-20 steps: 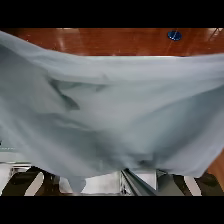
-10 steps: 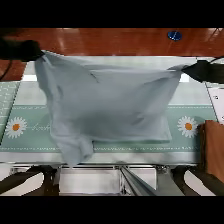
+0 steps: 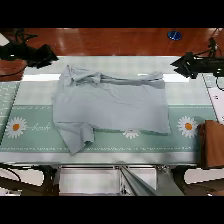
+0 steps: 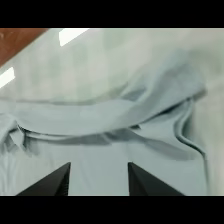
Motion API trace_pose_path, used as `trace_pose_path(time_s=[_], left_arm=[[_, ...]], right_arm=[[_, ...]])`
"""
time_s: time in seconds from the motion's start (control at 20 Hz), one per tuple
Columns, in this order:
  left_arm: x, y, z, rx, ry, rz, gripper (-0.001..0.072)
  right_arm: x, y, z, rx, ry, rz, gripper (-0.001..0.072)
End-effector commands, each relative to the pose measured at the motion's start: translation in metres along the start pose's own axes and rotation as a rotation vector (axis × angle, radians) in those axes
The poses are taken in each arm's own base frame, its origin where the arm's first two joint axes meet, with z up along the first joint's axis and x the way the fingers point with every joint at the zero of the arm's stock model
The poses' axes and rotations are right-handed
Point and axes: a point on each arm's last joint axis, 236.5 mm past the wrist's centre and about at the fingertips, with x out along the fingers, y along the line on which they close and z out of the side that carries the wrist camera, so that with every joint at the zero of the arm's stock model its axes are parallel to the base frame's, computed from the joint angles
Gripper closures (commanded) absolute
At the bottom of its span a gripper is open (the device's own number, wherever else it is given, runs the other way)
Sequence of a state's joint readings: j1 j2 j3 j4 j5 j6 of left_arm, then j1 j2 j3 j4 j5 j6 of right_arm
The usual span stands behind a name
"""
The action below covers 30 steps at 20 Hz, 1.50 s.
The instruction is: Fold the shirts.
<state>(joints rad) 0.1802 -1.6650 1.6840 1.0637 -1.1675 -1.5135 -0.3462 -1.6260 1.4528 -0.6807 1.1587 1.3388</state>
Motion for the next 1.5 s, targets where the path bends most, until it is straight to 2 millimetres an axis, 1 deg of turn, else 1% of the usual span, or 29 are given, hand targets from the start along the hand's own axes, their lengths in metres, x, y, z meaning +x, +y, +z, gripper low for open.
trace_pose_path(time_s=[0.0, 0.05, 0.1, 0.2, 0.25, 0.35, 0.4, 0.5, 0.6, 0.7, 0.8, 0.95, 1.05, 1.1, 1.15, 1.2, 1.25, 1.3, 1.35, 1.45], left_arm=[[-0.036, 0.070, -0.061, -0.101, 0.268, 0.026, 0.0211], [-0.045, 0.083, -0.088, -0.138, 0.342, 0.015, 0.0257], [-0.051, 0.095, -0.118, -0.202, 0.396, 0.009, 0.0304], [-0.055, 0.107, -0.174, -0.297, 0.418, -0.001, 0.0304], [-0.055, 0.111, -0.198, -0.328, 0.405, -0.004, 0.0303], [-0.053, 0.120, -0.241, -0.400, 0.373, 0.014, 0.0302], [-0.052, 0.123, -0.258, -0.420, 0.369, 0.019, 0.0290], [-0.045, 0.127, -0.282, -0.461, 0.382, 0.025, 0.0281], [-0.037, 0.129, -0.289, -0.490, 0.384, 0.033, 0.0281], [-0.026, 0.126, -0.284, -0.496, 0.367, 0.026, 0.0282], [-0.013, 0.114, -0.277, -0.509, 0.355, -0.015, 0.0282], [0.009, 0.098, -0.282, -0.499, 0.394, -0.044, 0.0282], [0.022, 0.086, -0.287, -0.493, 0.426, -0.063, 0.0282], [0.027, 0.081, -0.289, -0.490, 0.438, -0.069, 0.0283], [0.032, 0.077, -0.289, -0.492, 0.439, -0.075, 0.0301], [0.035, 0.074, -0.287, -0.490, 0.435, -0.081, 0.0500], [0.035, 0.072, -0.282, -0.479, 0.428, -0.087, 0.0689], [0.033, 0.068, -0.277, -0.457, 0.428, -0.097, 0.0691], [0.030, 0.065, -0.272, -0.428, 0.430, -0.114, 0.0691], [0.025, 0.060, -0.262, -0.389, 0.426, -0.133, 0.0691]], right_arm=[[-0.053, -0.066, -0.032, -0.022, 0.104, -0.232, 0.0297], [-0.068, -0.084, -0.049, -0.013, 0.097, -0.302, 0.0297], [-0.076, -0.096, -0.071, 0.015, 0.084, -0.334, 0.0297], [-0.080, -0.109, -0.120, 0.078, 0.054, -0.346, 0.0297], [-0.079, -0.112, -0.148, 0.089, 0.040, -0.340, 0.0297], [-0.078, -0.112, -0.193, 0.117, 0.024, -0.324, 0.0297], [-0.075, -0.109, -0.212, 0.129, 0.020, -0.312, 0.0297], [-0.069, -0.099, -0.234, 0.159, 0.009, -0.260, 0.0297], [-0.065, -0.092, -0.246, 0.184, 0.014, -0.218, 0.0297], [-0.064, -0.092, -0.249, 0.186, 0.024, -0.216, 0.0297], [-0.064, -0.092, -0.249, 0.187, 0.024, -0.216, 0.0297], [-0.064, -0.091, -0.248, 0.192, 0.021, -0.215, 0.0297], [-0.065, -0.094, -0.245, 0.190, 0.006, -0.227, 0.0297], [-0.067, -0.101, -0.241, 0.199, -0.011, -0.255, 0.0297], [-0.069, -0.109, -0.239, 0.211, -0.027, -0.284, 0.0297], [-0.074, -0.120, -0.239, 0.232, -0.031, -0.319, 0.0297], [-0.077, -0.130, -0.244, 0.262, -0.015, -0.348, 0.0297], [-0.079, -0.138, -0.256, 0.290, 0.034, -0.366, 0.0297], [-0.077, -0.140, -0.269, 0.316, 0.094, -0.368, 0.0297], [-0.066, -0.137, -0.286, 0.360, 0.175, -0.333, 0.0297]])
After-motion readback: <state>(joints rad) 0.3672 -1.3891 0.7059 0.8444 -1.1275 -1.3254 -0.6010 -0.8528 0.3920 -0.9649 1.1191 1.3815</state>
